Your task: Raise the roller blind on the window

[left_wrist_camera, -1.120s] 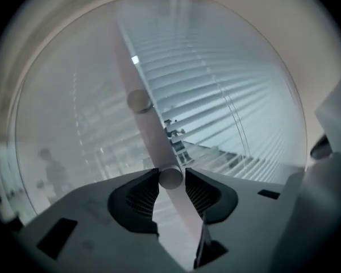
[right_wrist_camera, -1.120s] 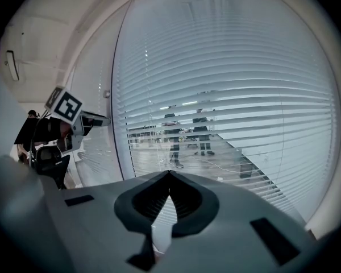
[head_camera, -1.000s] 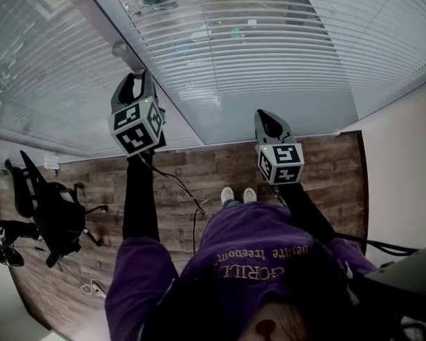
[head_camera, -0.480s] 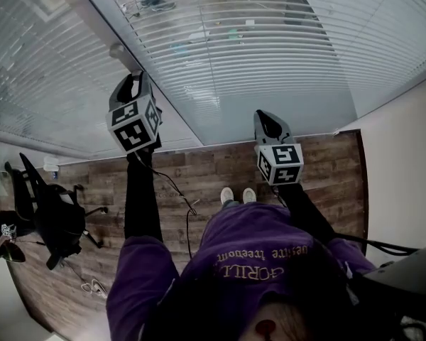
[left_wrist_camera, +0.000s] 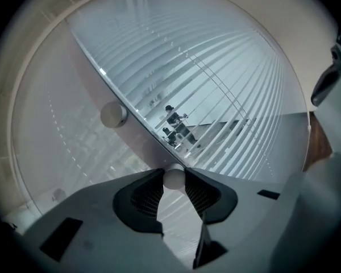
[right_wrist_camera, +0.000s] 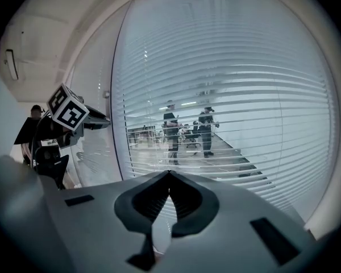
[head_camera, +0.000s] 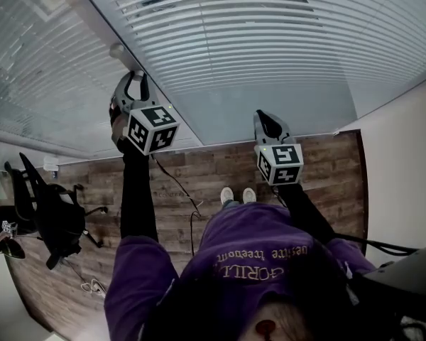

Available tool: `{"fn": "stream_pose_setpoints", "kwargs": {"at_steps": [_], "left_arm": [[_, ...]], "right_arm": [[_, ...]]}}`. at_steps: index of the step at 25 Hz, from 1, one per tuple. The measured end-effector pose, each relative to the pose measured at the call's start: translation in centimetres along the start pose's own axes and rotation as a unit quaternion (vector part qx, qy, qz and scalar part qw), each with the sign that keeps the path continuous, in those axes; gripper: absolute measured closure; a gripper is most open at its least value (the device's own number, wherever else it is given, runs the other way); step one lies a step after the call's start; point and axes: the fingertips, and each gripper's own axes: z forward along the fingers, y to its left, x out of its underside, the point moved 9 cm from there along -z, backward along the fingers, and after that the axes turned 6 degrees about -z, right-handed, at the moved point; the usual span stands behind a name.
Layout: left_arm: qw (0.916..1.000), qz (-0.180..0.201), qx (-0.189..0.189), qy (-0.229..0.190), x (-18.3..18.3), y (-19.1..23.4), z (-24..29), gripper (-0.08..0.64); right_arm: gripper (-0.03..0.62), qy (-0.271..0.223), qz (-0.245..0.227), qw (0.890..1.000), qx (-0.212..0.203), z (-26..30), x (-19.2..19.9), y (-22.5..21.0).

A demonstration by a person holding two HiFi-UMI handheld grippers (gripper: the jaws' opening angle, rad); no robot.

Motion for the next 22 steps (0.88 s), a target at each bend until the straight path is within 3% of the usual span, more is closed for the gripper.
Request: {"fn": "stream_pose_setpoints", "kwargs": {"at_steps": [2,5,7,8,13,22], "left_arm": [[0.998,0.059,-0.022,-0.002,0.0,-0.5,-0.1,0.437],[0.9866,0.153,-0.052,-0.015,0.3,-1.1,-0.1,0.437],[0.9803,0.186,-0.059,-0.027,0.6,-1.2,-0.1,0.437],[0.9807,0.184,-0.058,-0.032,0.7,-1.2,-0.1,0.437],[0.9955,0.072,-0.052,-0.032,0.6,-1.0,-0.1,0.436],[0.9959,-0.071,-0.015,-0.053,0.3,-0.4,-0.9,0.436]], "right_arm": [[0.595,-0.001,0.0,1.0,0.0,0.0,0.0,0.0],[0.595,-0.001,0.0,1.0,-0.001,0.1,0.1,0.1],[0.595,-0.001,0.0,1.0,-0.001,0.2,0.1,0.1],[0.595,-0.002,-0.001,1.0,-0.001,0.2,0.1,0.1],[0.595,-0.003,-0.004,1.0,-0.001,0.1,-0.2,-0.1],[0.595,-0.004,-0.008,1.0,-0.003,-0.1,-0.2,-0.2]]}}
